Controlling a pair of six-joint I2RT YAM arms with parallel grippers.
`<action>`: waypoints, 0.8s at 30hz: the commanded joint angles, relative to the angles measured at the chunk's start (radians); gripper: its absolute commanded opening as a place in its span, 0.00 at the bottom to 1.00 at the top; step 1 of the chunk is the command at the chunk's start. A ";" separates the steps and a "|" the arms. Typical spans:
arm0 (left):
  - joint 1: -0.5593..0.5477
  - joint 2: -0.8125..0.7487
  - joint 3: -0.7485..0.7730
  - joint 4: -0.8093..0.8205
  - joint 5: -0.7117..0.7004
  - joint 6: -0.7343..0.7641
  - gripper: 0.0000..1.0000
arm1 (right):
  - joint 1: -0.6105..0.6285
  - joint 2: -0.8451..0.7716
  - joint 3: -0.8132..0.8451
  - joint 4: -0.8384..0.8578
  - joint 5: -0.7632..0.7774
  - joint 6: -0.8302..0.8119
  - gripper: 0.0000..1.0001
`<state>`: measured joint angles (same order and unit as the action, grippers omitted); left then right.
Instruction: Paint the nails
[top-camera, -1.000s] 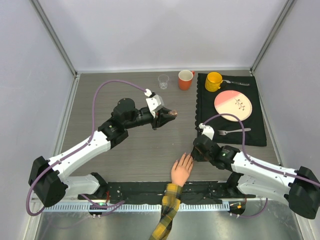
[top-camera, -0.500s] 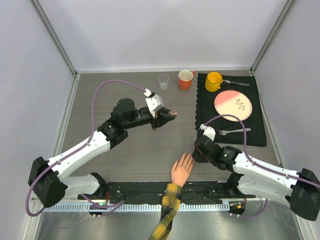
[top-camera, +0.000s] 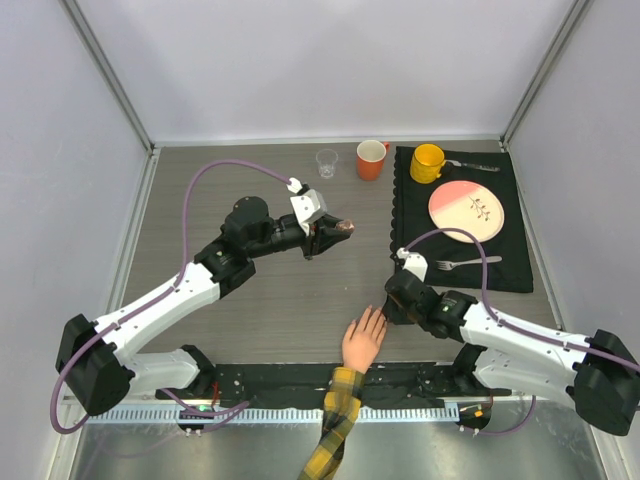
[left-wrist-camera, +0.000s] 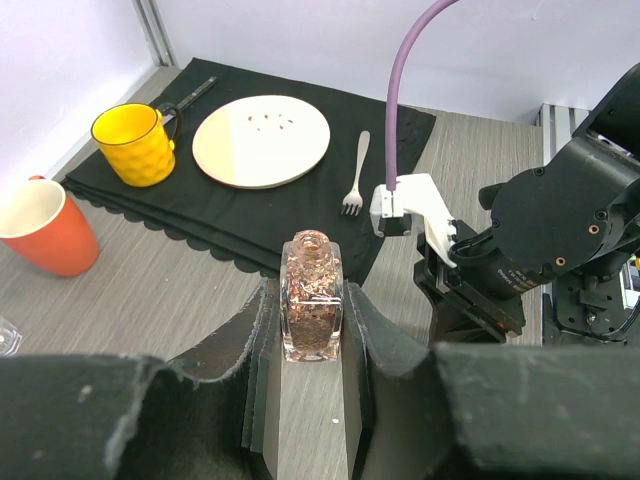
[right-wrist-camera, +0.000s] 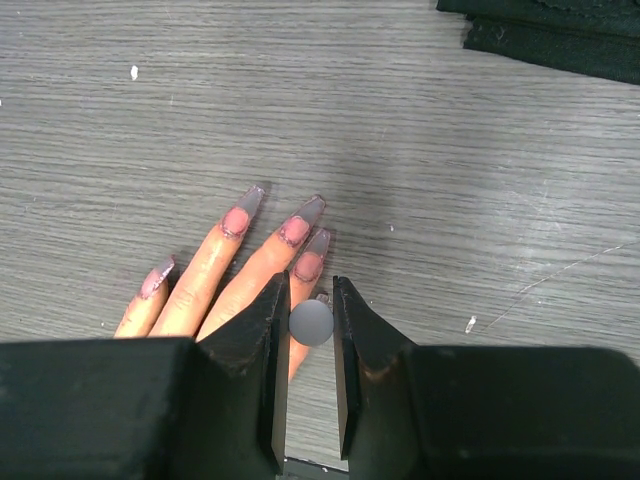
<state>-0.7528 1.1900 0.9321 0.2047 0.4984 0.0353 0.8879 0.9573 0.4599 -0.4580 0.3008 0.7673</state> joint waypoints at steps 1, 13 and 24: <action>-0.003 -0.027 0.016 0.033 0.011 0.014 0.00 | -0.001 0.008 0.031 0.044 0.023 0.009 0.01; -0.006 -0.030 0.014 0.032 0.011 0.015 0.00 | -0.003 0.024 0.040 0.035 0.067 0.007 0.01; -0.005 -0.036 0.014 0.030 0.009 0.018 0.00 | -0.007 0.041 0.048 0.036 0.086 -0.013 0.01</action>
<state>-0.7528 1.1862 0.9321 0.2043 0.4980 0.0357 0.8860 0.9974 0.4694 -0.4416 0.3496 0.7631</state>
